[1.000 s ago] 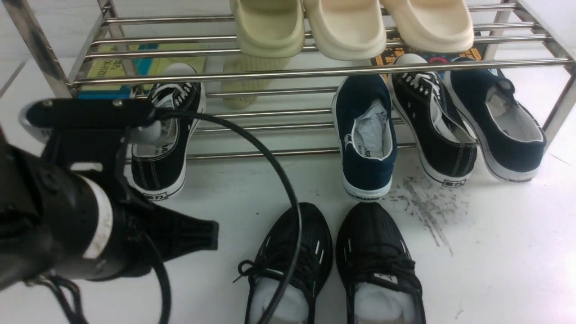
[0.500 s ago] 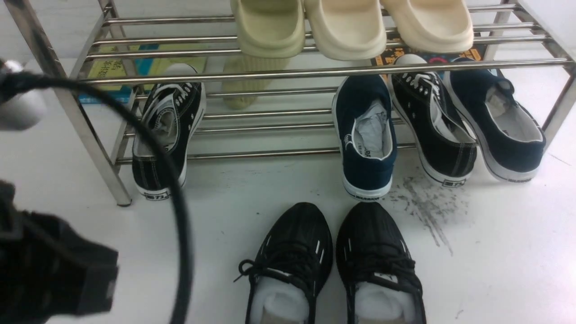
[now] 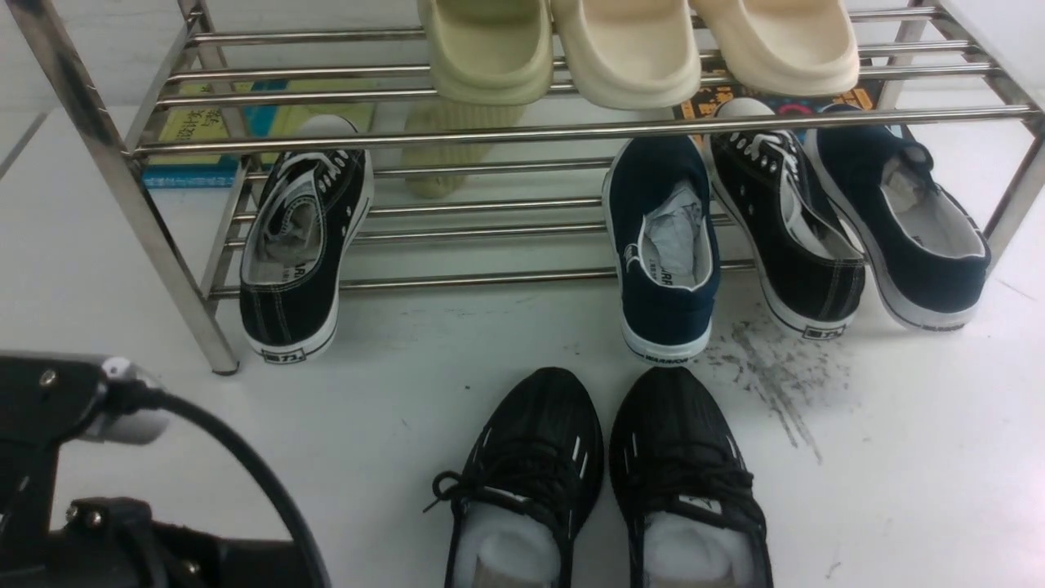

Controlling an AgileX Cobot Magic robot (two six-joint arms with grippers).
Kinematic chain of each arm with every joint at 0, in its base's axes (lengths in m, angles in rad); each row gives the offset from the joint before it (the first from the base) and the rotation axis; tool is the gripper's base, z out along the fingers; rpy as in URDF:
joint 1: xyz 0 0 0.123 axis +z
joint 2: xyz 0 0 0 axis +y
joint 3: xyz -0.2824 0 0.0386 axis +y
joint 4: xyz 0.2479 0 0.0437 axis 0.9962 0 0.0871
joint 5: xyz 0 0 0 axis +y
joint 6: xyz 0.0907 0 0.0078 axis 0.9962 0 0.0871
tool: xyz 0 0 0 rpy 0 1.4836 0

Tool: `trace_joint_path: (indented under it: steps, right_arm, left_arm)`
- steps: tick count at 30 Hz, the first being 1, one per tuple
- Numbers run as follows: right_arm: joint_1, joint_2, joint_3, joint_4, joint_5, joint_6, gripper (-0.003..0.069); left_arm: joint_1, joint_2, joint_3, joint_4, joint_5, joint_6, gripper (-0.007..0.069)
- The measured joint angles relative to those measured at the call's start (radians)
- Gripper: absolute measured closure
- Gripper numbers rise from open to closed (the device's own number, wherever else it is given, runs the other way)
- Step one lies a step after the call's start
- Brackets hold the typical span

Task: Take the shoes off the shelf with your hand on the white table.

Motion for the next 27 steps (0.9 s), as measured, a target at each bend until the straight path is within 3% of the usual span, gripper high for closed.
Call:
trace_joint_path:
  steps: [14, 18, 22, 27]
  right_arm:
    - [0.000, 0.000, 0.000, -0.001, 0.000, 0.000, 0.0621]
    - [0.000, 0.000, 0.000, -0.001, 0.000, 0.000, 0.0620]
    - [0.000, 0.000, 0.000, -0.001, 0.000, 0.000, 0.0620]
    - [0.000, 0.000, 0.000, -0.001, 0.000, 0.000, 0.0613]
  left_arm:
    - [0.016, -0.021, 0.043, 0.105, -0.009, 0.001, 0.0589]
    - [0.140, -0.135, 0.182, 0.059, -0.148, 0.030, 0.0585]
    - [0.296, -0.261, 0.322, -0.059, -0.259, 0.141, 0.0581]
    - [0.565, -0.396, 0.497, -0.295, -0.403, 0.464, 0.0573]
